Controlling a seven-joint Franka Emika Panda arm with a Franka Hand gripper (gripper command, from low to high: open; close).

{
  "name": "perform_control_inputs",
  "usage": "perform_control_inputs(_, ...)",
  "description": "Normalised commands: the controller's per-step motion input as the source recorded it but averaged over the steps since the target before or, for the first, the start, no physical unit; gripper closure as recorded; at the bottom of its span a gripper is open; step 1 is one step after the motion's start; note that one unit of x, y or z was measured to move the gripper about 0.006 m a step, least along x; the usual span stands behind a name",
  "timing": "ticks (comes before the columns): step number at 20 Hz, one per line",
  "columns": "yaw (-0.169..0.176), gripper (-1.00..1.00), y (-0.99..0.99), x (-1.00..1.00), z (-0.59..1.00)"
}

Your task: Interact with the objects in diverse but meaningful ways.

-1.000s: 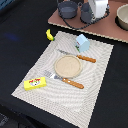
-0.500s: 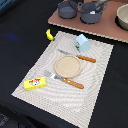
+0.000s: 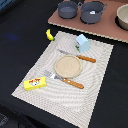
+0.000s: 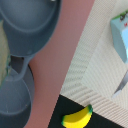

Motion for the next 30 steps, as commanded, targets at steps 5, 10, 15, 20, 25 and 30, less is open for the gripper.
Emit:
perform_control_inputs(5, -0.131, -1.00, -0.67, -0.40, -0.15)
perform_control_inputs(10, -0.133, -1.00, -0.58, -0.55, -0.14)
perform_control_inputs(15, -0.117, -1.00, -0.52, -0.73, -0.25)
perform_control_inputs(20, -0.064, -1.00, -0.42, -0.72, -0.44)
perform_control_inputs(25, -0.049, -1.00, -0.32, -0.72, -0.58)
perform_control_inputs(30, -0.027, -1.00, -0.31, -0.72, -0.43)
